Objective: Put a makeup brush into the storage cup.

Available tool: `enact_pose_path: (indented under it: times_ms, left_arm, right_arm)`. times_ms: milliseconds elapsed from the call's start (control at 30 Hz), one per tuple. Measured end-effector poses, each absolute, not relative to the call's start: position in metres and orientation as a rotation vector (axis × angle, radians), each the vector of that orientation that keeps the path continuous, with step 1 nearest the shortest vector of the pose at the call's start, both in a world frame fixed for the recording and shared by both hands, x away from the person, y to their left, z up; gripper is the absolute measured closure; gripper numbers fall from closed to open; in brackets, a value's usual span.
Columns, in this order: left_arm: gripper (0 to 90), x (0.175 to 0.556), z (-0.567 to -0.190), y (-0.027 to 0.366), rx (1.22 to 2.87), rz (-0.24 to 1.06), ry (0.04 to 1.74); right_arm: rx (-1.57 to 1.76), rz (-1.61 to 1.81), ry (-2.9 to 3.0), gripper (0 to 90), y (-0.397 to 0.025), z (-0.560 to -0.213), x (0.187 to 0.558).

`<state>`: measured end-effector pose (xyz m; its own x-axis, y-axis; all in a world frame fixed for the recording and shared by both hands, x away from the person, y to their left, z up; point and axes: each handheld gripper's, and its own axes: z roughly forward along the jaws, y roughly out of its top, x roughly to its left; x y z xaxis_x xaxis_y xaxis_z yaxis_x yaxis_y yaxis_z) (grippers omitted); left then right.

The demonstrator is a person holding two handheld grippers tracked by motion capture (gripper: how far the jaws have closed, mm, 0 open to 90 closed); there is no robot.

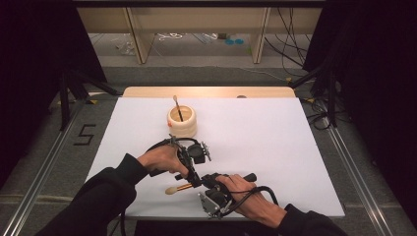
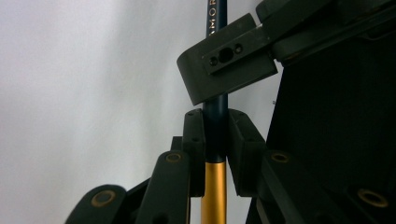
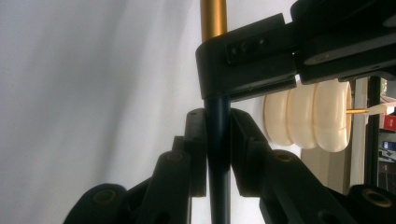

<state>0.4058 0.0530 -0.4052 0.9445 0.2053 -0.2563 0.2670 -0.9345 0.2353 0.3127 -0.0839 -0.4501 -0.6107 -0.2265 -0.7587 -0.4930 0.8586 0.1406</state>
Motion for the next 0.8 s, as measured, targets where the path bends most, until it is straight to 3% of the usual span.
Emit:
enact_pose_path:
  times_ms: [800]
  left_arm:
    - [77.9,0.4056,-0.4041,0.0519,2.835,-0.338,0.364]
  right_arm:
    - [-0.543,0.422,2.226,79.3,-0.0846,-0.4494,0.3129]
